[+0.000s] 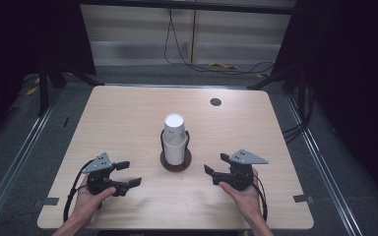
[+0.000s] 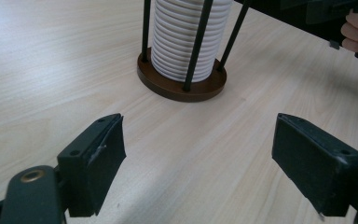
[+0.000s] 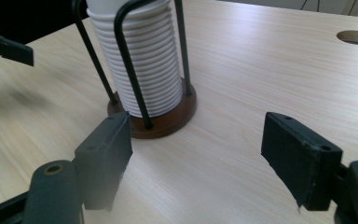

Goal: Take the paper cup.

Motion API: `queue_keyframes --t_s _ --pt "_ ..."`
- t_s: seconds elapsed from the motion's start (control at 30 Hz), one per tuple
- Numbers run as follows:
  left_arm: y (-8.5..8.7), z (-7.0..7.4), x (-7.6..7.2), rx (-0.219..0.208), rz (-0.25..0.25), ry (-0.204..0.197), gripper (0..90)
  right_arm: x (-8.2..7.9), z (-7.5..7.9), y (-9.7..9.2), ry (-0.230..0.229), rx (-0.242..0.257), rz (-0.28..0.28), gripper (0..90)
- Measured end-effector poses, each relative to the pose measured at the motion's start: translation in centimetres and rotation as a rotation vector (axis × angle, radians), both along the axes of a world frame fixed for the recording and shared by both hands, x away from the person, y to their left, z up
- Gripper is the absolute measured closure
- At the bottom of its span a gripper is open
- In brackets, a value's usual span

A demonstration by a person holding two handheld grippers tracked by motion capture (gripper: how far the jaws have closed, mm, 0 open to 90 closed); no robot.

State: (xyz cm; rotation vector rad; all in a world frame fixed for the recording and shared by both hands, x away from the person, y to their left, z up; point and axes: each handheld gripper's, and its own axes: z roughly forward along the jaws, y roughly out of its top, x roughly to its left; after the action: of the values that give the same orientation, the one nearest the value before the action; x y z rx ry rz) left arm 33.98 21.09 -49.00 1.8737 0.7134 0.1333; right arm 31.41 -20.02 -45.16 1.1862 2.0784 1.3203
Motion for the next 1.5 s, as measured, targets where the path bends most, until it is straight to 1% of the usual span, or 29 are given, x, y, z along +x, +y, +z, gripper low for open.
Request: queue_keyframes --t_s 0.1,0.13,0.2,0.27,0.3,0.33,0.37,0.4,0.43,0.47,0.5,0.53,0.57,0.6,0.67,0.7,0.73,0.77,0.83,0.97,1.03,1.13,1.17,1.23,1.27,1.33,1.37,1.4,1.5 --pt "0.1 -0.1 -0.2 -0.013 0.003 -0.004 16.4 0.1 0.3 0.4 0.011 0.006 0.015 25.1" --pt "0.1 -0.1 -0.2 -0.018 0.002 0.002 16.3 0.2 0.5 0.5 0.012 0.007 0.014 25.4" --pt "0.0 -0.1 -0.2 -0.017 -0.007 -0.003 16.2 0.4 0.7 0.8 0.015 0.009 0.028 28.4" --pt "-0.1 0.0 -0.1 -0.026 0.004 -0.014 16.1 0.9 1.0 1.4 0.026 -0.013 0.04 28.3" --pt "-0.1 0.1 0.0 -0.029 0.0 -0.015 16.1 1.2 1.2 1.7 0.023 -0.013 0.046 28.3" --pt "-0.1 0.1 0.0 -0.031 0.002 -0.018 16.0 1.3 1.4 1.9 0.016 0.0 0.047 28.3" --pt "-0.1 0.1 0.0 -0.034 0.001 -0.023 15.9 1.6 1.7 2.2 0.017 -0.006 0.06 28.3" --pt "-0.1 0.2 -0.1 -0.044 0.0 -0.017 16.0 1.7 1.9 2.4 0.012 -0.019 0.065 28.3" --pt "0.0 0.3 -0.1 -0.05 -0.001 -0.013 16.0 1.9 2.1 2.5 0.004 -0.019 0.065 28.3" --pt "0.0 0.4 -0.2 -0.056 -0.006 -0.011 16.0 2.1 2.4 2.6 0.01 -0.006 0.074 28.9" --pt "0.0 0.4 -0.4 -0.058 -0.012 -0.018 16.0 2.3 2.7 2.6 0.011 0.0 0.087 31.8" --pt "0.0 0.5 -0.5 -0.05 -0.015 -0.026 16.3 2.2 3.1 2.7 0.001 0.002 0.1 31.9" --pt "0.0 0.5 -0.5 -0.049 -0.015 -0.026 16.4 2.3 3.5 2.8 -0.01 -0.012 0.113 30.3" --pt "0.0 0.4 -0.5 -0.051 -0.017 -0.02 16.4 2.3 3.7 2.9 -0.015 -0.013 0.111 28.8" --pt "0.0 0.3 -0.4 -0.04 -0.021 -0.011 16.4 2.5 4.1 2.8 0.002 0.0 0.127 27.5" --pt "0.0 0.2 -0.4 -0.031 -0.017 -0.008 16.4 2.5 4.3 2.9 -0.005 -0.011 0.127 26.8" --pt "0.0 0.2 -0.4 -0.024 -0.017 -0.008 16.4 2.5 4.4 2.9 -0.005 -0.009 0.126 26.8" --pt "0.0 0.1 -0.4 -0.026 -0.019 -0.007 16.4 2.6 4.6 3.0 -0.001 -0.006 0.133 26.2" --pt "0.0 0.1 -0.4 -0.019 -0.014 -0.01 16.4 2.9 4.9 3.1 -0.013 -0.005 0.135 25.6" --pt "0.0 0.1 -0.4 -0.021 -0.017 -0.005 16.2 3.7 5.4 3.7 -0.008 0.007 0.151 22.0" --pt "0.1 0.1 -0.5 -0.022 -0.027 -0.003 16.0 4.2 5.5 4.2 -0.005 0.009 0.153 19.0" --pt "0.1 0.1 -0.5 -0.017 -0.03 -0.003 16.0 4.7 5.5 4.9 -0.002 0.017 0.166 18.4" --pt "0.1 0.1 -0.5 -0.016 -0.029 -0.001 16.0 4.9 5.6 5.2 -0.004 0.011 0.168 17.9" --pt "0.2 0.1 -0.5 -0.016 -0.029 0.001 16.6 5.0 5.6 5.4 -0.007 0.015 0.169 16.8" --pt "0.2 0.0 -0.5 -0.011 -0.036 0.006 17.4 5.3 5.9 5.7 0.007 0.019 0.183 14.1" --pt "0.1 0.0 -0.5 -0.007 -0.035 0.009 17.7 5.4 6.3 5.8 0.012 0.031 0.186 14.3" --pt "0.1 -0.1 -0.5 -0.002 -0.032 0.017 17.7 5.5 6.4 6.0 0.014 0.021 0.184 14.3" --pt "0.0 -0.2 -0.4 0.003 -0.034 0.015 17.7 5.6 6.6 6.2 0.009 0.011 0.189 14.4" --pt "0.0 -0.2 -0.4 0.01 -0.041 0.019 17.7 5.9 7.1 6.5 0.0 0.006 0.194 15.1"
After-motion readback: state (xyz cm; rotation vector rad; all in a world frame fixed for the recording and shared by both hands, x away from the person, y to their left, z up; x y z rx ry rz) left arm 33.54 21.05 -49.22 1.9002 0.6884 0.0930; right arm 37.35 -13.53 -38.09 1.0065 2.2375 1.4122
